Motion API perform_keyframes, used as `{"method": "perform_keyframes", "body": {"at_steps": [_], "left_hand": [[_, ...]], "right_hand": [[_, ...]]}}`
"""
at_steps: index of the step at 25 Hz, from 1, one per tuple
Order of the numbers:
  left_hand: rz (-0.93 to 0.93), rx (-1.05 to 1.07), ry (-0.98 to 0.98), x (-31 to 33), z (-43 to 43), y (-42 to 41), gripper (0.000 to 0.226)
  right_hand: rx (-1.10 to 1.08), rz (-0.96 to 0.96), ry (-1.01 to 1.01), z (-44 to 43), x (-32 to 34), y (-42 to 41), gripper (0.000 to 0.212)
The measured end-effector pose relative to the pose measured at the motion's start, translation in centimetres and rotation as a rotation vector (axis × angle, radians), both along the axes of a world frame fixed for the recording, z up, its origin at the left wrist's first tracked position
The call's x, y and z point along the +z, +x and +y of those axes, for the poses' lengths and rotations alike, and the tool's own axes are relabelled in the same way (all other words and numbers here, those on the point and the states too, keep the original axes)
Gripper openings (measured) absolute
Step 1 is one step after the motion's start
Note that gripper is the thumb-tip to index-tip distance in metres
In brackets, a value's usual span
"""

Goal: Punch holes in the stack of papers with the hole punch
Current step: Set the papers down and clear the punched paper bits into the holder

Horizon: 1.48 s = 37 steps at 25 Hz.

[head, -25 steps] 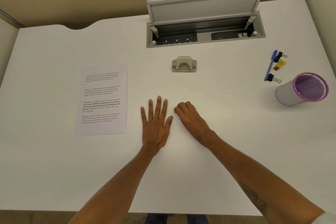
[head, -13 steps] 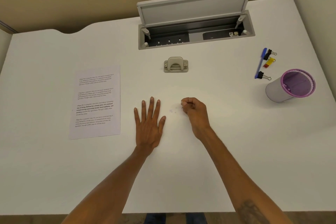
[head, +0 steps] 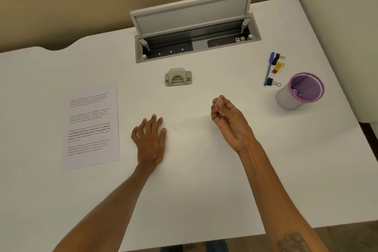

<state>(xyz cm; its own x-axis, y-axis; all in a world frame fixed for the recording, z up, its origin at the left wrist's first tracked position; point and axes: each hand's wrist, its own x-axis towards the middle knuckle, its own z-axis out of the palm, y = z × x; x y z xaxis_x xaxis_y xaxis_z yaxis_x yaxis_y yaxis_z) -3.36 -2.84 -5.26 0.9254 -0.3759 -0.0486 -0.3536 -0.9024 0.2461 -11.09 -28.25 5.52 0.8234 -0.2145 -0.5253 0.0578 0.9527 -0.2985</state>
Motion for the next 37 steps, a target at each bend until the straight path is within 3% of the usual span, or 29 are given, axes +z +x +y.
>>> {"method": "perform_keyframes", "body": {"at_steps": [3, 11, 15, 19, 21, 26, 37], "left_hand": [[-0.022, 0.015, -0.025, 0.0, -0.3, 0.1, 0.046], [0.025, -0.083, 0.037, -0.3, -0.2, 0.6, 0.060], [0.034, -0.087, 0.036, -0.3, -0.2, 0.5, 0.060], [0.038, -0.086, 0.037, -0.2, -0.2, 0.6, 0.060], [0.038, -0.086, 0.041, -0.1, -0.1, 0.6, 0.060], [0.042, -0.084, 0.040, -0.1, -0.2, 0.6, 0.060], [0.031, -0.077, 0.034, -0.2, -0.2, 0.6, 0.060]], "right_hand": [[-0.105, 0.003, -0.020, -2.8, 0.9, -1.4, 0.011], [-0.357, 0.230, -0.332, -11.4, 2.8, -5.7, 0.012], [-0.428, 0.484, -0.720, -15.0, 2.2, -6.6, 0.009], [-0.402, 0.801, -1.266, -17.1, 0.9, -6.7, 0.018], [-0.365, 0.857, -1.415, -17.3, 0.9, -6.5, 0.017], [-0.262, 0.961, -1.616, -17.6, 0.7, -6.1, 0.019], [-0.151, 1.036, -1.725, -17.3, 1.8, -5.7, 0.028]]}}
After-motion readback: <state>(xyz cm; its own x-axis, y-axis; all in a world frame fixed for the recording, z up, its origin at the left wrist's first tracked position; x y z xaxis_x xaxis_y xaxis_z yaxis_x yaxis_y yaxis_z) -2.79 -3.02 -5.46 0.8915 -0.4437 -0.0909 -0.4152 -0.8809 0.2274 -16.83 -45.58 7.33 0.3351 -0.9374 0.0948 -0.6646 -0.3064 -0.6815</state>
